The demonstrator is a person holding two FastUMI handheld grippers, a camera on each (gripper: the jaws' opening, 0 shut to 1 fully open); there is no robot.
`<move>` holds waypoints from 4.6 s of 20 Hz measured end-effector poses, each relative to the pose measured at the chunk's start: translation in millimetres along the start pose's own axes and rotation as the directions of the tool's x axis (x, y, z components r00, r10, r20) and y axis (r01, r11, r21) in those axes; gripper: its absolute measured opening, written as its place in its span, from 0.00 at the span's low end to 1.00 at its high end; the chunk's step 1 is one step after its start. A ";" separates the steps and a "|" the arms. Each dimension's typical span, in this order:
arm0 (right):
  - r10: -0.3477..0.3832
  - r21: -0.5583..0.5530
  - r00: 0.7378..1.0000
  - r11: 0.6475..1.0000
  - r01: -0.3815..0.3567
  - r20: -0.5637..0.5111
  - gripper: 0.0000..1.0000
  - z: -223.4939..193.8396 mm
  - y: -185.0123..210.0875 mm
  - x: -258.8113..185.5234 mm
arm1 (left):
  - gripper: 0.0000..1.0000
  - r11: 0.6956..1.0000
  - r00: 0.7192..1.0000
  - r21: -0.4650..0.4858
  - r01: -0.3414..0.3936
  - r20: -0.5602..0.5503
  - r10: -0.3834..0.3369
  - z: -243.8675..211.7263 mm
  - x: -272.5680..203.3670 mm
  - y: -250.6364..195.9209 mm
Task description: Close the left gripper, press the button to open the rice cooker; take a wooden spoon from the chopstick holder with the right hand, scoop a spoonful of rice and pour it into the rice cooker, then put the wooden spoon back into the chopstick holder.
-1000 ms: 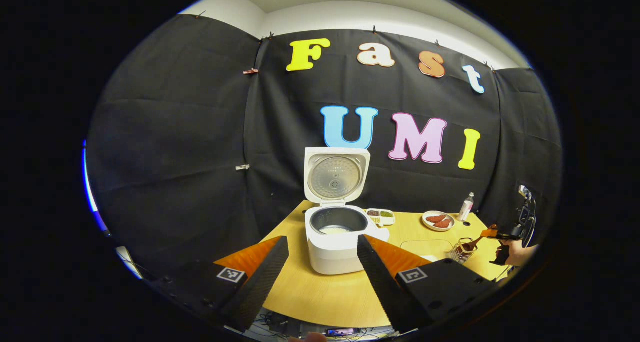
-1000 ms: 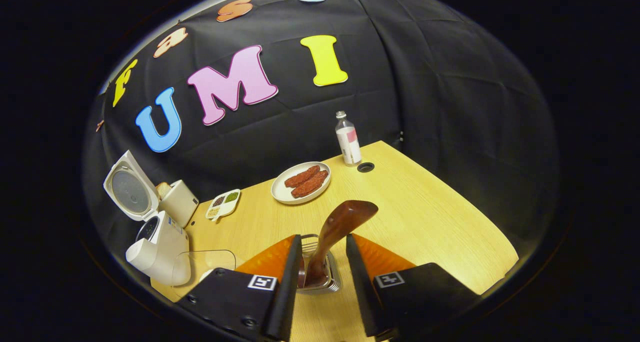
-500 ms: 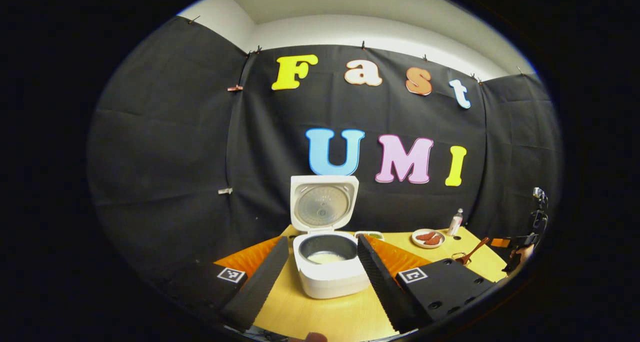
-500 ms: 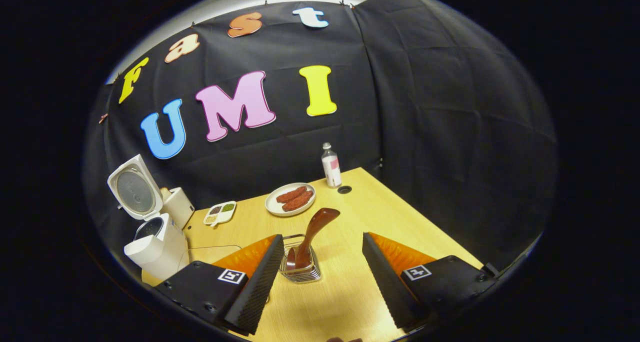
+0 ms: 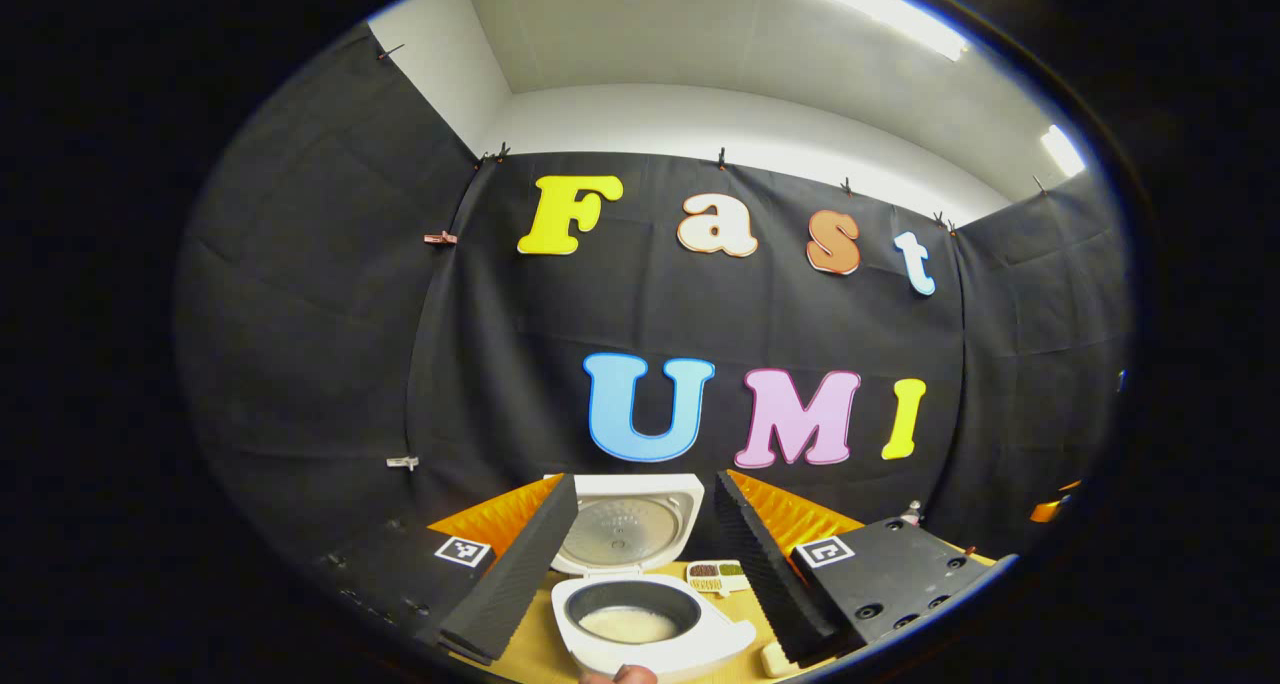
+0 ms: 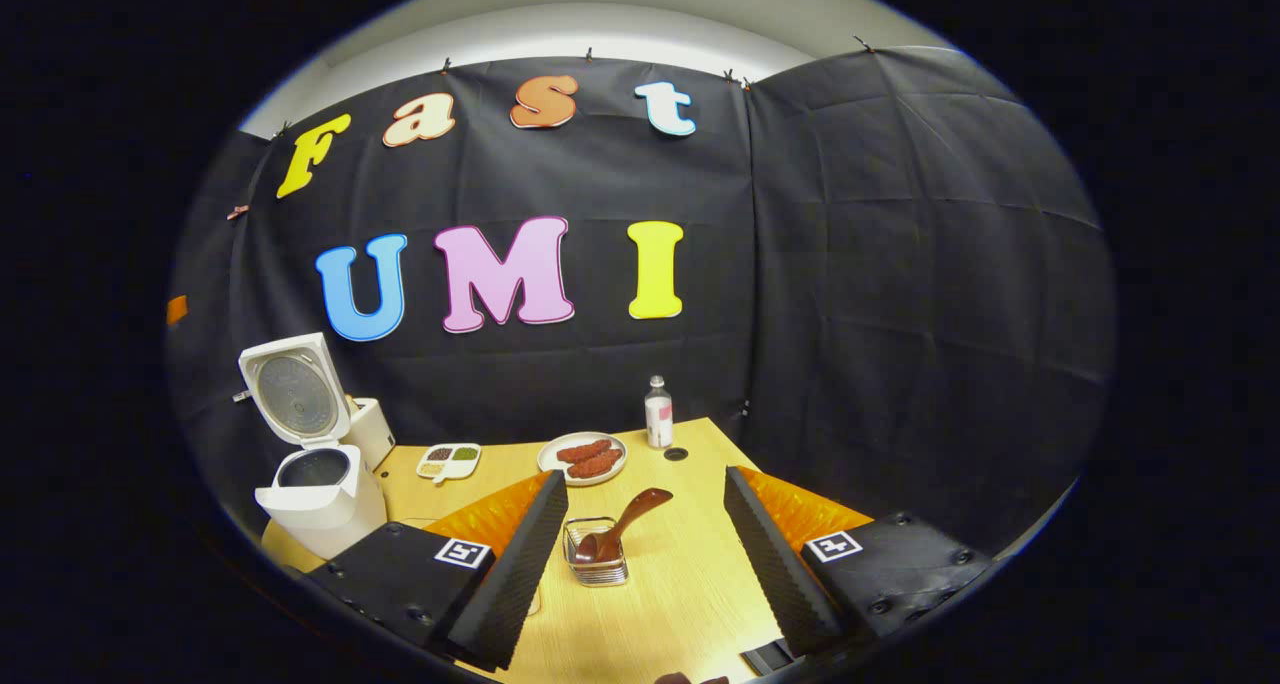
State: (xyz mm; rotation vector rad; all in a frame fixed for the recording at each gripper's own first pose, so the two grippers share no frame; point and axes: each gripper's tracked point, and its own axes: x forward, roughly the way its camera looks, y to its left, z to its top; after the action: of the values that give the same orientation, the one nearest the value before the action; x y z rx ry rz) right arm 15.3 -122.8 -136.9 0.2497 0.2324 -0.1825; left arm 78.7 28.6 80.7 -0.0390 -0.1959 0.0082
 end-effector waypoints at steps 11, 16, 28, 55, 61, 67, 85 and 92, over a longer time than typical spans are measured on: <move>-0.046 -0.011 0.999 0.999 0.046 -0.001 0.99 -7.2 15.0 -29.5 | 0.95 0.997 0.997 0.003 -0.080 -0.015 0.080 -19.7 182.4 23.9; -0.081 -0.062 0.996 0.995 0.079 -0.028 0.99 -19.9 3.1 -48.4 | 0.95 0.991 0.987 0.068 -0.115 -0.103 0.122 -73.7 256.3 26.4; -0.095 -0.064 0.994 0.994 0.091 -0.059 0.98 -25.7 -11.9 -60.6 | 0.99 0.973 0.914 0.121 -0.197 -0.336 0.227 -165.2 277.2 53.9; 0.055 -0.080 0.996 0.995 -0.061 -0.076 0.98 -20.6 -14.3 -25.6 | 1.00 0.955 0.784 0.130 -0.266 -0.547 0.293 -345.9 37.4 -1.2; 0.050 -0.068 0.996 0.996 -0.055 -0.068 0.98 -21.2 -16.9 -26.6 | 1.00 0.959 0.782 0.141 -0.245 -0.556 0.281 -350.7 23.2 -4.7; 0.061 -0.054 0.996 0.996 -0.065 -0.060 0.98 -18.8 -14.9 -30.5 | 0.99 0.968 0.810 0.149 -0.202 -0.531 0.250 -338.4 31.2 -6.0; 0.094 -0.067 0.993 0.993 -0.099 -0.071 0.98 -21.1 2.0 -23.8 | 1.00 0.983 0.777 0.138 -0.124 -0.602 0.182 -352.3 15.8 -34.3; 0.101 -0.061 0.992 0.992 -0.106 -0.075 0.98 -24.7 7.0 -22.1 | 1.00 0.988 0.791 0.131 -0.086 -0.593 0.148 -344.1 15.1 -36.2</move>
State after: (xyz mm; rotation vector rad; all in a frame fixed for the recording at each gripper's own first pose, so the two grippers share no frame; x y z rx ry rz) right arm -9.5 -106.2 -153.1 0.2032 0.2956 -0.0629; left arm 160.7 -20.5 -252.2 0.0454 0.4531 0.1293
